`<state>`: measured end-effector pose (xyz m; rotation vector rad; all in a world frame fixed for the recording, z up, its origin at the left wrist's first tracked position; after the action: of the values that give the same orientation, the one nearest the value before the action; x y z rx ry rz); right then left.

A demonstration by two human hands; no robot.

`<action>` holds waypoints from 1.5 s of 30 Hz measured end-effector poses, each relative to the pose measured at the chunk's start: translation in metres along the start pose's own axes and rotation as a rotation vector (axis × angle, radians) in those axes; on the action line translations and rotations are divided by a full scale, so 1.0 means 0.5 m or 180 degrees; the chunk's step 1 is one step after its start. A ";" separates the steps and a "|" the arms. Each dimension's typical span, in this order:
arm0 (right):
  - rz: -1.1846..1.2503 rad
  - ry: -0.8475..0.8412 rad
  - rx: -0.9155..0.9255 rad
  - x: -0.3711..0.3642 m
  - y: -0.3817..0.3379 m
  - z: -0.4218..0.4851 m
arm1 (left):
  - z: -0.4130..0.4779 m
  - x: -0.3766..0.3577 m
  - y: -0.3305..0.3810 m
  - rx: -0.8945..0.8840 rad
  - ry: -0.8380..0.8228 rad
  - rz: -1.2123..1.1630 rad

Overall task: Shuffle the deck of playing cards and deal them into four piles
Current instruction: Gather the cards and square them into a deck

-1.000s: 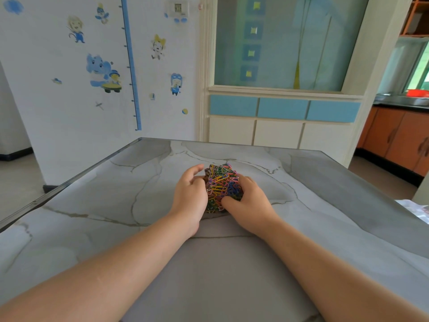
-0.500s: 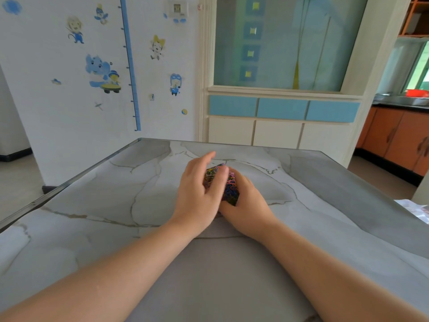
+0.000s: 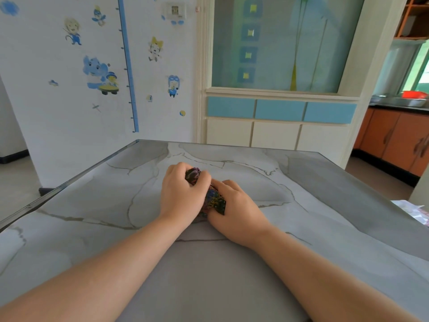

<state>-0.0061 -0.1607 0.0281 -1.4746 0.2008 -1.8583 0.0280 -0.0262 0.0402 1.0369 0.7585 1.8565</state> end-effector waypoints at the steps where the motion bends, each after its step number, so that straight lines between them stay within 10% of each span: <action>1: -0.0056 0.0000 -0.0033 -0.001 0.000 0.001 | 0.003 0.006 -0.001 0.0011 0.0053 0.0054; 24: 0.0047 0.0295 -0.0094 0.004 0.018 0.003 | 0.007 -0.015 -0.046 0.1528 0.0118 -0.2447; 33: 0.0209 0.0225 -0.0121 0.006 0.014 0.000 | -0.018 -0.016 0.016 -0.0047 -0.0476 -0.0865; 45: 0.0225 0.0119 -0.0187 0.007 0.016 -0.001 | -0.006 -0.037 -0.025 0.0505 -0.1004 -0.0817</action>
<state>-0.0031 -0.1689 0.0263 -1.4541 0.3239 -1.8381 0.0355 -0.0373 0.0220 1.2347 0.8147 1.3920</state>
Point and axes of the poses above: each hand's wrist, its own z-axis towards the middle knuckle, its own x-axis out of the back of the hand, y = z × x, the point moved 4 cm from there along z, towards the middle knuckle, and after that the axes turned 8 degrees about -y, right-handed, at the moved point
